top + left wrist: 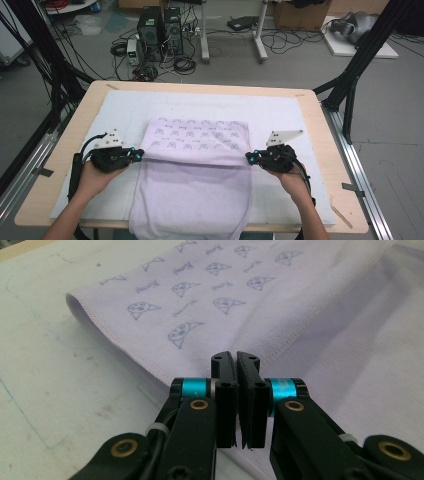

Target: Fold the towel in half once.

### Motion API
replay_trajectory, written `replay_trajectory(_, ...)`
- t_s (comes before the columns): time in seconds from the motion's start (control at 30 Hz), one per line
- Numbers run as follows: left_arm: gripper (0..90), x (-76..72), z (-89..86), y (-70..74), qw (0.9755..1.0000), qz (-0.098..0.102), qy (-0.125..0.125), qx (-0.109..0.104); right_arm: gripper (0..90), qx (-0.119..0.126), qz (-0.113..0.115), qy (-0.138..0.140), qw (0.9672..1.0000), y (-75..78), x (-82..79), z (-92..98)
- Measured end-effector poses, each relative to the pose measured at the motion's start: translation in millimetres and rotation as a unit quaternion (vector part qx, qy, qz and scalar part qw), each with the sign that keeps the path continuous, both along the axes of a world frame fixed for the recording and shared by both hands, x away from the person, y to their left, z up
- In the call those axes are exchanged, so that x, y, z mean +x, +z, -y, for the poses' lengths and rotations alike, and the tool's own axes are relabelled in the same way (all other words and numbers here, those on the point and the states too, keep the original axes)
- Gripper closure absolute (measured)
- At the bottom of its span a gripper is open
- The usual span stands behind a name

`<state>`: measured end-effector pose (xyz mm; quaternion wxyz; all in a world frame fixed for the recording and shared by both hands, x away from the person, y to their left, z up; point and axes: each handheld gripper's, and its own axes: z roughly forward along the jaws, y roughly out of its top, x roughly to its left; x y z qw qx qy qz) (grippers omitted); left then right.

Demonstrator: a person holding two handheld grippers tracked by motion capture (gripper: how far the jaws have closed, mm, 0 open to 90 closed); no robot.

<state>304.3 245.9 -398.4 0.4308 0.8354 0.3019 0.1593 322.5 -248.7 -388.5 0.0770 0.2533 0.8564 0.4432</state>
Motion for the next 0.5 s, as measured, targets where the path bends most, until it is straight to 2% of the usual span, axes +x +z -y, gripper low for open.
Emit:
replay_trajectory(0.03, 86.1, -9.0, 1.2, -1.3, 0.9999, 0.010, 0.001, 0.004, 87.9, 0.002, 0.001, 0.004, 1.0000, 0.4, -6.8, 0.9)
replay_trajectory(0.13, 86.1, -27.3, 1.7, -3.5, 0.9999, 0.012, -0.006, 0.002, 87.7, 0.004, -0.001, 0.013, 0.9999, -3.1, -27.3, 3.4)
replay_trajectory(0.23, 86.1, -42.9, 1.3, -5.6, 0.9999, 0.008, -0.012, 0.002, 87.7, -0.006, -0.008, 0.023, 0.9997, -10.7, -41.8, 2.7)
replay_trajectory(0.33, 85.2, -55.3, 1.4, -9.1, 0.9994, -0.005, -0.034, -0.006, 86.1, -0.005, -0.017, 0.039, 0.9991, -16.4, -58.2, 4.2)
replay_trajectory(0.37, 81.3, -56.0, 1.8, -9.7, 0.9993, -0.008, -0.036, -0.004, 80.1, -0.001, -0.024, 0.042, 0.9988, -17.8, -60.5, 5.7)
replay_trajectory(0.4, 72.0, -53.9, 2.3, -9.9, 0.9995, -0.009, -0.031, -0.002, 72.4, -0.003, -0.025, 0.033, 0.9991, -18.4, -60.5, 7.4)
replay_trajectory(0.43, 64.3, -49.4, 2.0, -9.0, 0.9996, -0.010, -0.025, -0.001, 70.6, -0.006, -0.022, 0.026, 0.9994, -18.6, -58.0, 9.6)
replay_trajectory(0.5, 56.2, -37.7, 1.3, -7.0, 0.9999, -0.010, -0.010, -0.005, 64.8, -0.006, -0.019, 0.014, 0.9997, -17.4, -50.5, 12.1)
